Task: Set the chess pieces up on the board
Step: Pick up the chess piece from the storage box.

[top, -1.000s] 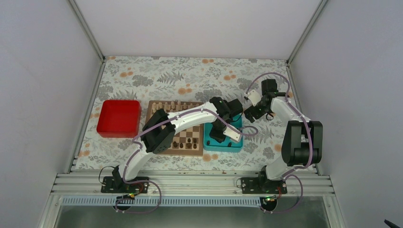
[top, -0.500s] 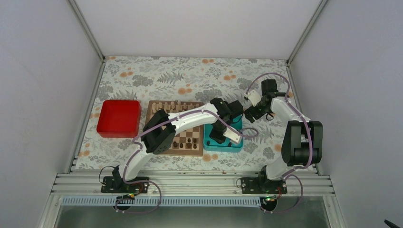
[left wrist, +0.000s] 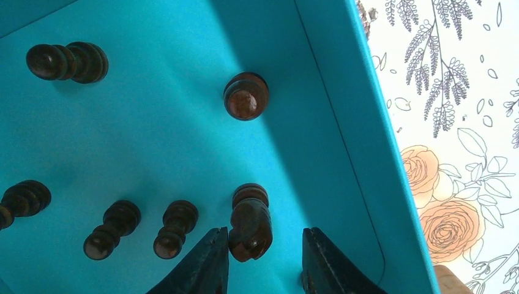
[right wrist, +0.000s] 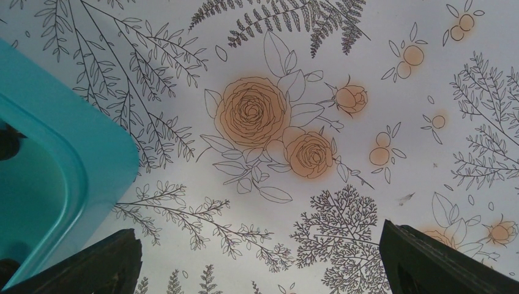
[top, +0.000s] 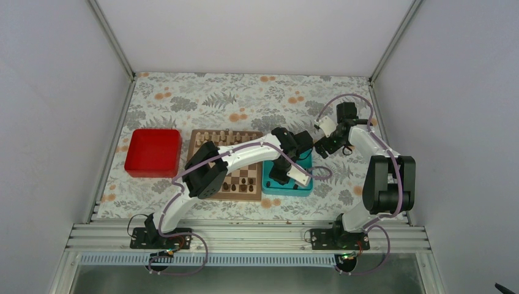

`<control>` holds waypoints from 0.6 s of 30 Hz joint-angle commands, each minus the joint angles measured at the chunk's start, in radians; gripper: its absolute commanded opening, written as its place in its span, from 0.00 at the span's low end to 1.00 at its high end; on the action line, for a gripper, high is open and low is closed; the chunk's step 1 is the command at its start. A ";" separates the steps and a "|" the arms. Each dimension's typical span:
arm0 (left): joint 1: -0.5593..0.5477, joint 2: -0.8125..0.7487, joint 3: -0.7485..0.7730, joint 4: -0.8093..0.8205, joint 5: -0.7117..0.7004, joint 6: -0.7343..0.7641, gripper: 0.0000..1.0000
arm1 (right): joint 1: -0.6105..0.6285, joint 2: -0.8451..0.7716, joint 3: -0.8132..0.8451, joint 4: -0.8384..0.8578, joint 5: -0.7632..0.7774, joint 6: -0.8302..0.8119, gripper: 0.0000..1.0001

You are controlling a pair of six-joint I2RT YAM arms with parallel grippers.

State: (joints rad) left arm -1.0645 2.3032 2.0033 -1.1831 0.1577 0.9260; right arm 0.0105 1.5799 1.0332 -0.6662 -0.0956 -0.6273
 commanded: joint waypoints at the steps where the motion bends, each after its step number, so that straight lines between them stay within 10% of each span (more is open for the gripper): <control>1: -0.009 0.021 -0.007 0.000 -0.006 0.015 0.32 | -0.009 0.008 -0.008 0.001 -0.012 -0.011 1.00; 18: -0.011 0.038 0.003 0.009 -0.011 0.028 0.20 | -0.008 0.009 -0.010 0.002 -0.009 -0.012 1.00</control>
State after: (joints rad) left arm -1.0645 2.3192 2.0026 -1.1690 0.1421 0.9382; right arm 0.0105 1.5799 1.0328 -0.6662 -0.0956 -0.6273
